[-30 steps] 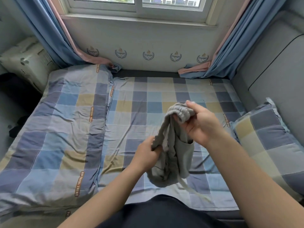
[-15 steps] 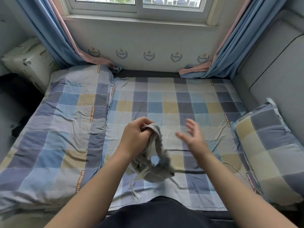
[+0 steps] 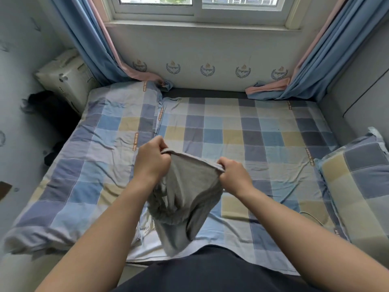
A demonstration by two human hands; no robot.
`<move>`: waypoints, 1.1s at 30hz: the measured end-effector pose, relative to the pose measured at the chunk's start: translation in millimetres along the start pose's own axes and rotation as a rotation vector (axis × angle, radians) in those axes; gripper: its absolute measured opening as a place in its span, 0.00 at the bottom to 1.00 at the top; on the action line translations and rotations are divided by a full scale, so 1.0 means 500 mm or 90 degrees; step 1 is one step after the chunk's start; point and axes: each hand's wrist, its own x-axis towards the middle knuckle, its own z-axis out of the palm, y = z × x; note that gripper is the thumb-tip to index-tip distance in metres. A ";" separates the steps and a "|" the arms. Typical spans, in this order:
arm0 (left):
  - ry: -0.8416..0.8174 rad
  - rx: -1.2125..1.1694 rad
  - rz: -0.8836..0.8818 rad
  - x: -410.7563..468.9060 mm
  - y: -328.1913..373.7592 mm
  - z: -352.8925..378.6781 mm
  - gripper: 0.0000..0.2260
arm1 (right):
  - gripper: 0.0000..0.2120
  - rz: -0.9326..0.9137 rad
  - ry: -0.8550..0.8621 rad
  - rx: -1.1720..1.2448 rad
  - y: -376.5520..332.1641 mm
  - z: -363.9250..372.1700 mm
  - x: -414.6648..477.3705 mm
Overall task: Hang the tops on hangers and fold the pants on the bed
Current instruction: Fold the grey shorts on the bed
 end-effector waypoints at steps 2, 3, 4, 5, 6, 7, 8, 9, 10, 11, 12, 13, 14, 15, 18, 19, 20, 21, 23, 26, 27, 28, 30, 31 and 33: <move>0.015 0.042 -0.044 0.014 -0.042 0.006 0.04 | 0.11 0.029 0.009 -0.062 0.037 -0.004 0.017; 0.018 0.060 -0.062 0.019 -0.062 0.008 0.04 | 0.10 0.046 0.012 -0.082 0.057 -0.007 0.023; 0.019 0.075 -0.080 0.023 -0.082 0.009 0.04 | 0.11 0.066 0.013 -0.097 0.079 -0.011 0.028; 0.018 0.087 -0.100 0.026 -0.103 0.010 0.05 | 0.11 0.090 0.013 -0.107 0.100 -0.017 0.030; 0.011 0.099 -0.120 0.029 -0.123 0.012 0.05 | 0.11 0.112 0.016 -0.115 0.121 -0.022 0.031; 0.000 0.111 -0.139 0.031 -0.144 0.013 0.05 | 0.11 0.133 0.021 -0.121 0.142 -0.029 0.031; -0.016 0.124 -0.156 0.032 -0.164 0.016 0.06 | 0.12 0.154 0.026 -0.123 0.161 -0.034 0.029; -0.033 0.136 -0.173 0.031 -0.183 0.020 0.06 | 0.12 0.175 0.033 -0.122 0.180 -0.040 0.027; -0.051 0.146 -0.192 0.029 -0.200 0.025 0.06 | 0.12 0.195 0.041 -0.114 0.198 -0.045 0.025; -0.067 0.155 -0.211 0.025 -0.216 0.032 0.05 | 0.12 0.215 0.049 -0.101 0.215 -0.050 0.023; -0.081 0.162 -0.229 0.020 -0.231 0.039 0.05 | 0.12 0.235 0.057 -0.082 0.232 -0.054 0.021; -0.089 0.165 -0.247 0.015 -0.244 0.047 0.05 | 0.12 0.255 0.063 -0.061 0.247 -0.058 0.018; -0.093 0.166 -0.263 0.009 -0.256 0.056 0.05 | 0.12 0.272 0.069 -0.042 0.261 -0.060 0.015; -0.094 0.169 -0.278 0.003 -0.266 0.064 0.05 | 0.12 0.284 0.074 -0.028 0.273 -0.062 0.012; -0.089 0.160 -0.326 -0.009 -0.284 0.081 0.04 | 0.11 0.316 0.094 0.019 0.298 -0.064 0.005; -0.090 0.137 -0.359 -0.011 -0.287 0.082 0.04 | 0.11 0.331 0.102 0.043 0.303 -0.065 0.004; -0.095 0.095 -0.404 -0.011 -0.289 0.083 0.04 | 0.11 0.351 0.112 0.078 0.306 -0.065 0.004; -0.104 0.039 -0.457 -0.011 -0.292 0.083 0.03 | 0.11 0.376 0.123 0.126 0.306 -0.066 0.005; -0.137 -0.096 -0.574 -0.007 -0.291 0.083 0.05 | 0.14 0.450 0.141 0.278 0.299 -0.066 0.010; -0.211 -0.261 -0.682 -0.001 -0.285 0.079 0.09 | 0.15 0.562 0.139 0.529 0.279 -0.070 0.022; -0.241 -0.312 -0.715 0.002 -0.286 0.074 0.08 | 0.15 0.582 0.141 0.592 0.276 -0.073 0.027; -0.274 -0.364 -0.755 0.005 -0.287 0.066 0.09 | 0.14 0.598 0.138 0.650 0.273 -0.077 0.031; -0.315 -0.487 -0.817 0.010 -0.291 0.048 0.10 | 0.14 0.629 0.111 0.789 0.269 -0.086 0.036; -0.316 -0.556 -0.833 0.012 -0.293 0.040 0.11 | 0.15 0.638 0.099 0.859 0.266 -0.091 0.037; -0.291 -0.673 -0.847 0.012 -0.288 0.033 0.11 | 0.15 0.644 0.107 0.973 0.259 -0.100 0.036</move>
